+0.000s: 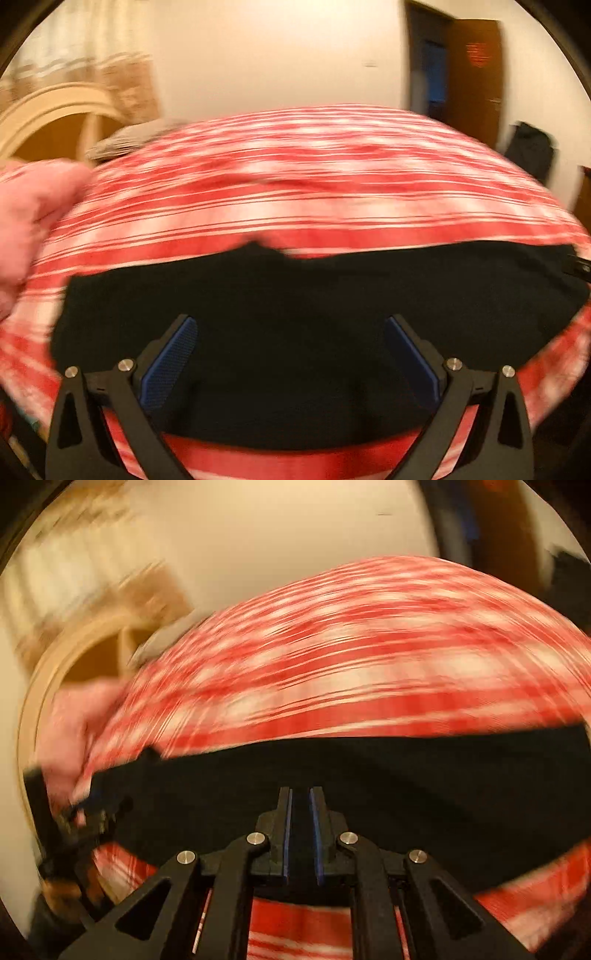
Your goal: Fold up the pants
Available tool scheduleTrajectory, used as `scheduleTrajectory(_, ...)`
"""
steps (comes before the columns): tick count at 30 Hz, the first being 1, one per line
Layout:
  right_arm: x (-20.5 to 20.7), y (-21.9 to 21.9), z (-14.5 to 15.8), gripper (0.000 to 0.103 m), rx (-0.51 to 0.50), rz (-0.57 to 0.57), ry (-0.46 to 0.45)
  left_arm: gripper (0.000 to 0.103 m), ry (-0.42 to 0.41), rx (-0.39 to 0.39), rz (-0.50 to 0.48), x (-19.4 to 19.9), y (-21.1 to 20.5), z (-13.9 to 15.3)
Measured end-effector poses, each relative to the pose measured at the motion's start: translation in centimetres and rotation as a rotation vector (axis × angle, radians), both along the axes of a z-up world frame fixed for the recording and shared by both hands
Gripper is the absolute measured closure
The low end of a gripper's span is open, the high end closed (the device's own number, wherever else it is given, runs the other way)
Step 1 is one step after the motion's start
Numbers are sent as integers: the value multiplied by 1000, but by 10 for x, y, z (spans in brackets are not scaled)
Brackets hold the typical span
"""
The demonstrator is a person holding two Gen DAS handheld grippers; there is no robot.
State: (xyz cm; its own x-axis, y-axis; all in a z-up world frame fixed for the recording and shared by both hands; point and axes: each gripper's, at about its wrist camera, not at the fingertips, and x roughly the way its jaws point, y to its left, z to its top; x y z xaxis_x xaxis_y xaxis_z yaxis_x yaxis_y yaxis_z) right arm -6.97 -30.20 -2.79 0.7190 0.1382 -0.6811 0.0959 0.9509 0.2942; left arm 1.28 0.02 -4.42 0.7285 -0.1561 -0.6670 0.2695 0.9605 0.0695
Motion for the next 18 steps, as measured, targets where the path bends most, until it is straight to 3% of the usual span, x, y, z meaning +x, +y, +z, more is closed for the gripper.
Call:
scheduleTrajectory(3, 33, 47, -11, 93, -107, 108, 11, 0, -1, 20, 155, 16, 47, -7)
scheduleTrajectory(7, 75, 73, -38, 93, -164, 127, 73, 0, 28, -18, 318, 38, 97, -20)
scheduleTrajectory(8, 84, 73, -49, 93, -159, 123, 124, 0, 42, -21, 333, 42, 103, -25)
scheduleTrajectory(10, 88, 71, -50, 91, -143, 104, 77, 0, 96, -11, 364, 53, 110, -40)
scheduleTrajectory(13, 88, 60, -44, 91, -76, 112, 95, 0, 109, -70, 375, 55, 118, -46)
scheduleTrajectory(16, 65, 30, -23, 91, 15, 51, 13, 0, 99, -39, 372, 51, 113, -42)
scheduleTrajectory(18, 38, -7, -2, 91, 24, -36, -53, 0, 92, -39, 359, 49, 108, -39)
